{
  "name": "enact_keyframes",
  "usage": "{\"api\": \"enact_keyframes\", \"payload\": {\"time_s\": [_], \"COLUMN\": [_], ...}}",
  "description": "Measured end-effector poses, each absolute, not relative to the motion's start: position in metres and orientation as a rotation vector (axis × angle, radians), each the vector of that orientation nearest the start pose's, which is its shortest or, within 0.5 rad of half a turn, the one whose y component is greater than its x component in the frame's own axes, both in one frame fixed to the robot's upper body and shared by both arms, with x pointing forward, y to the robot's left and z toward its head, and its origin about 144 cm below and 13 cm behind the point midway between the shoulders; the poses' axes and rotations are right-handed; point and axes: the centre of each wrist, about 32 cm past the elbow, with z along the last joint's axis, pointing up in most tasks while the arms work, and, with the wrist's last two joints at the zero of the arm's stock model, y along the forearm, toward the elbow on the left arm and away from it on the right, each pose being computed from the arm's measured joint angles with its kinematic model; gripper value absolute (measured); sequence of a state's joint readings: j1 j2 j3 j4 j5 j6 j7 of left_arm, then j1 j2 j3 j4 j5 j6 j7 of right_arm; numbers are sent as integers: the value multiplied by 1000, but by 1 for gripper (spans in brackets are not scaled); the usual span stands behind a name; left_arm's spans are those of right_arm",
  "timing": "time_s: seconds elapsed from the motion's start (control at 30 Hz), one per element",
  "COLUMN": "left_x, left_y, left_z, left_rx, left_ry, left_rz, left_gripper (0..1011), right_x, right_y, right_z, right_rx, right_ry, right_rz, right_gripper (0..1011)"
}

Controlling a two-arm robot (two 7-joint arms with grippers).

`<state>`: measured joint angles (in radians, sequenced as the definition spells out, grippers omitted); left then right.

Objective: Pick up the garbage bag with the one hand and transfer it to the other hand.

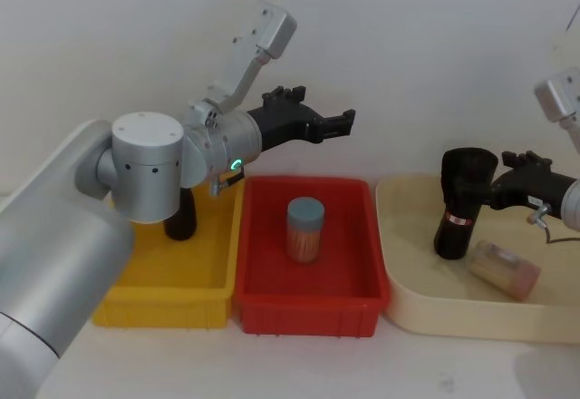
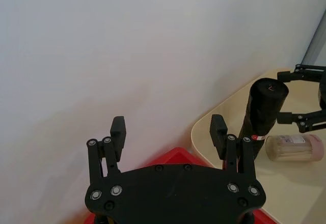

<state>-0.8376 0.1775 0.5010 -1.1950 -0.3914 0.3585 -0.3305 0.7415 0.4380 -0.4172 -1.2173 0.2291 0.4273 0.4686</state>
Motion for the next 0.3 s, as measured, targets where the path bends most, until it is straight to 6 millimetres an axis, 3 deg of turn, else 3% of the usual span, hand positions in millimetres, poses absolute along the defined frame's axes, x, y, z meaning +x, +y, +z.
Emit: {"api": "enact_keyframes", "payload": {"time_s": [0.3], "left_x": [632], "left_y": [158], "left_z": [1345], "left_rx": [107], "left_ry": [-53], "left_rz": [872], "left_gripper": [1001], "right_x": [612], "right_y": [-291], "right_z": [1315], "right_rx": [-408], "right_ry": [-78], "right_rz": [-1064], "right_gripper": [1002]}}
